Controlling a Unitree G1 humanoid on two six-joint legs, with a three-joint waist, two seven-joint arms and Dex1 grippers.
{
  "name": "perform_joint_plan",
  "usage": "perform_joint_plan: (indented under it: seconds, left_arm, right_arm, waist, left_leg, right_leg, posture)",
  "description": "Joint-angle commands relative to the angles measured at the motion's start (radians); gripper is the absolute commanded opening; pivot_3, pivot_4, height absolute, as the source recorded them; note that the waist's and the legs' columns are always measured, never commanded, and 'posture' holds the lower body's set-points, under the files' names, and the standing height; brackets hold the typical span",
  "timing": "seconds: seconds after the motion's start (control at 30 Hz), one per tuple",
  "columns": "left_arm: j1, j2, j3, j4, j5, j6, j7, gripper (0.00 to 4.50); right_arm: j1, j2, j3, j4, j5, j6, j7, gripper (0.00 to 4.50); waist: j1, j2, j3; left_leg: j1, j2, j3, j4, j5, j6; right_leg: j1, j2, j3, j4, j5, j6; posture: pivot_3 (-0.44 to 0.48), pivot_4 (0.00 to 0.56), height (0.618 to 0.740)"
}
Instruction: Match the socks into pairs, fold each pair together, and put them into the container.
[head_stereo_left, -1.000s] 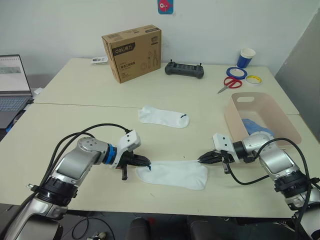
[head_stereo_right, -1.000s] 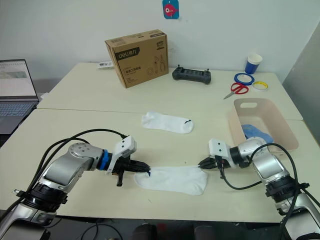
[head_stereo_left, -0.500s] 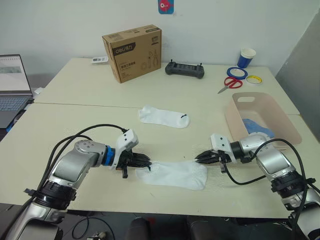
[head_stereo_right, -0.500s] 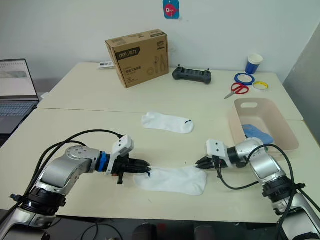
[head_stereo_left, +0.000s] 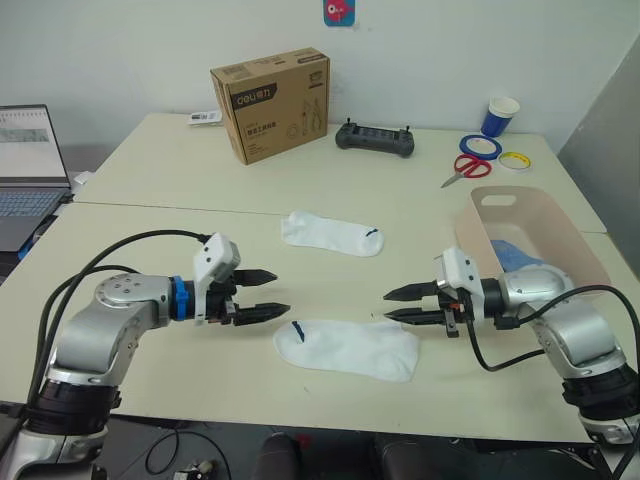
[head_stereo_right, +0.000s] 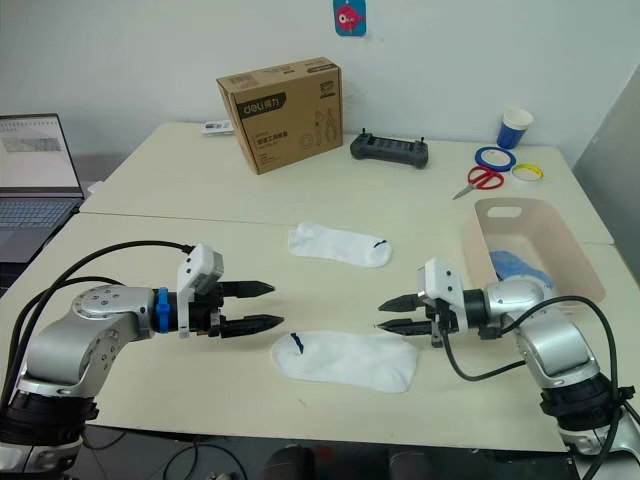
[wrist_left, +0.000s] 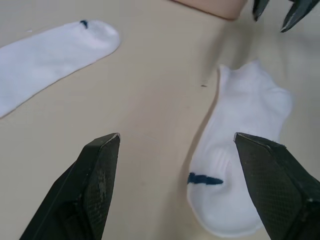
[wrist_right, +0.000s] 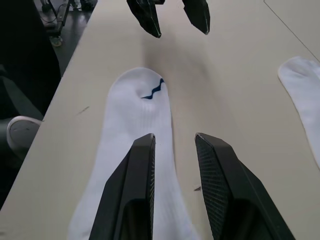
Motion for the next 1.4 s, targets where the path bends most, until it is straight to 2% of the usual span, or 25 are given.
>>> perform_joint_plan:
  seconds: [0.03, 0.07, 0.17, 0.33, 0.57, 0.8, 0.97, 1.17, 1.33, 1.37, 1.4]
  left_arm:
    - [0.023, -0.032, -0.134, -0.098, 0.078, -0.165, -0.035, 2.92]
    - [0.025, -0.043, -0.167, -0.090, 0.110, -0.205, -0.033, 2.55]
    - [0.016, -0.075, -0.233, -0.024, 0.182, -0.302, -0.018, 1.59]
    - [0.020, -0.079, -0.270, 0.109, 0.263, -0.405, -0.008, 0.04]
    - [0.083, -0.038, -0.208, 0.199, 0.259, -0.437, -0.012, 0.04]
    - [0.150, -0.017, -0.151, 0.170, 0.220, -0.404, -0.010, 0.04]
    - [0.182, -0.014, -0.092, 0.158, 0.175, -0.393, 0.000, 0.04]
    - [0.234, 0.002, -0.026, 0.016, 0.099, -0.404, -0.026, 0.04]
    - [0.283, 0.045, -0.049, -0.034, 0.157, -0.520, -0.067, 0.04]
    - [0.288, 0.046, -0.056, -0.029, 0.169, -0.541, -0.068, 0.00]
    - [0.290, 0.043, -0.062, -0.019, 0.179, -0.563, -0.066, 0.19]
  right_arm:
    - [0.011, 0.062, 0.086, 0.039, -0.061, -0.126, -0.008, 0.44]
    - [0.005, 0.077, 0.108, 0.069, -0.083, -0.157, -0.007, 0.02]
    - [-0.008, 0.102, 0.154, 0.143, -0.123, -0.218, 0.005, 0.00]
    - [0.007, 0.112, 0.191, 0.237, -0.179, -0.295, -0.002, 0.00]
    - [0.043, 0.045, 0.152, 0.309, -0.196, -0.363, 0.003, 0.00]
    - [0.091, -0.029, 0.083, 0.284, -0.153, -0.352, 0.017, 0.00]
    - [0.128, -0.078, 0.036, 0.213, -0.104, -0.325, 0.043, 0.00]
    - [0.194, -0.134, -0.037, 0.018, 0.013, -0.226, 0.059, 0.00]
    - [0.257, -0.189, -0.018, -0.024, -0.043, -0.318, 0.084, 0.00]
    - [0.264, -0.188, -0.010, -0.018, -0.056, -0.337, 0.084, 0.37]
    - [0.268, -0.186, 0.000, -0.008, -0.074, -0.368, 0.085, 0.56]
  waist:
    - [-0.001, 0.000, 0.000]
    - [-0.001, 0.000, 0.000]
    - [-0.001, 0.000, 0.000]
    - [-0.001, 0.000, 0.000]
    - [0.000, 0.000, 0.000]
    - [-0.002, 0.000, 0.000]
    - [-0.001, 0.000, 0.000]
    - [-0.002, 0.000, 0.000]
    - [-0.002, 0.000, 0.000]
    - [-0.002, 0.000, 0.000]
    - [-0.002, 0.000, 0.000]
  left_leg:
    - [0.001, 0.000, 0.000, 0.000, 0.000, 0.000]
    - [0.001, 0.000, 0.000, 0.000, 0.000, 0.000]
    - [0.002, 0.000, 0.001, 0.000, 0.000, 0.000]
    - [0.002, 0.000, 0.002, 0.001, 0.000, 0.000]
    - [0.002, 0.000, 0.002, 0.000, 0.000, 0.000]
    - [0.006, 0.001, 0.003, 0.000, 0.000, 0.000]
    - [0.006, 0.001, 0.003, 0.000, 0.000, 0.000]
    - [0.005, 0.001, 0.002, -0.001, 0.000, 0.000]
    - [0.006, 0.001, 0.003, -0.001, 0.000, 0.000]
    - [0.006, 0.001, 0.004, -0.001, 0.000, 0.000]
    - [0.006, 0.001, 0.004, -0.001, 0.000, 0.000]
  right_leg:
    - [0.001, 0.000, 0.000, 0.000, 0.000, 0.000]
    - [0.001, 0.000, 0.000, 0.000, 0.000, 0.001]
    - [0.001, 0.000, 0.001, 0.001, 0.000, 0.001]
    - [0.001, 0.001, 0.002, 0.001, 0.001, 0.001]
    - [0.001, 0.001, 0.002, 0.001, 0.000, -0.001]
    - [0.004, 0.000, 0.003, 0.001, 0.000, 0.000]
    - [0.004, 0.000, 0.003, 0.001, 0.000, 0.000]
    - [0.003, 0.000, 0.002, 0.001, 0.000, 0.000]
    - [0.003, 0.000, 0.003, 0.000, -0.001, -0.001]
    - [0.003, 0.000, 0.003, 0.000, -0.001, -0.002]
    - [0.003, 0.000, 0.003, 0.000, -0.002, -0.003]
  posture:
    - [0.000, 0.150, 0.740]
    - [0.000, 0.150, 0.740]
    - [0.000, 0.150, 0.740]
    - [0.000, 0.150, 0.740]
    - [0.000, 0.150, 0.740]
    - [0.000, 0.150, 0.740]
    - [0.000, 0.150, 0.740]
    - [0.000, 0.150, 0.740]
    - [0.000, 0.150, 0.740]
    - [0.000, 0.150, 0.740]
    - [0.000, 0.150, 0.740]
